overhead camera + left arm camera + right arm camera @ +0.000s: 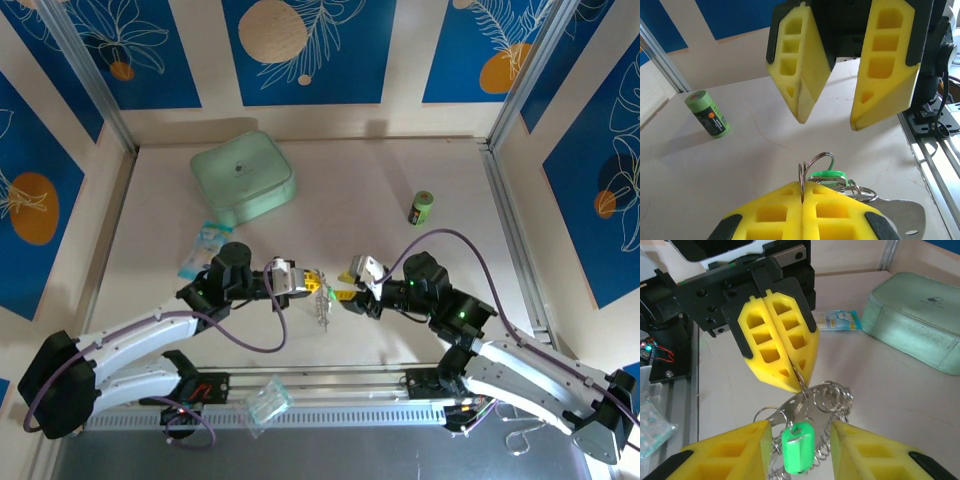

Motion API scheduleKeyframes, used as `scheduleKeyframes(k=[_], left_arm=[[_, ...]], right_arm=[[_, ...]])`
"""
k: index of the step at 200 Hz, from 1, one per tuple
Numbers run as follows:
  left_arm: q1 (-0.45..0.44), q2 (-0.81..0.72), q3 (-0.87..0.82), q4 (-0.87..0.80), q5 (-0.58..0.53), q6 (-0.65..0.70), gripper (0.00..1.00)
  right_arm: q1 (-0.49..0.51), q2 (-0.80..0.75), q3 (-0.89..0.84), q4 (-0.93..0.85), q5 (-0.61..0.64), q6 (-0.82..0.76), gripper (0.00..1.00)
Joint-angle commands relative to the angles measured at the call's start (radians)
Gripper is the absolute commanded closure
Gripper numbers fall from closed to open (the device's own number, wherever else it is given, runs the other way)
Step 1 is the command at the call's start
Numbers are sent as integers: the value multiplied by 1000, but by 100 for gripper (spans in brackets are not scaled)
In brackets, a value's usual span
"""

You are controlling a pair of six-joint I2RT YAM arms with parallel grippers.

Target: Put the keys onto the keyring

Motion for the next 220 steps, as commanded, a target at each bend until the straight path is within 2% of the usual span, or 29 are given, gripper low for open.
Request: scheduleKeyframes(k=[1,33,55,84,131,172,195,220], left_arm=[[-8,-17,13,45,-5,19,100],[-9,-10,29,21,-11,-13,100],[-9,-2,38,14,-14,-42,100],[-9,22,75,-21,-26,-130,100],[-9,38,99,-27,-41,-227,100],[-9,42,105,-33,-43,-253,100],[-9,43,106,-34,-49,-265,100],[-9,46,110,-34,-71,-297,100]], right_arm=[[-1,24,28,40,-46,38,63],[6,47,30,46,9,48,64],[6,50,28,50,16,44,75],[17,57,31,48,14,14,79],[51,88,40,50,63,-28,77],[82,99,38,67,178,-54,79],[88,77,34,62,194,-70,68],[92,52,27,65,207,-80,66]])
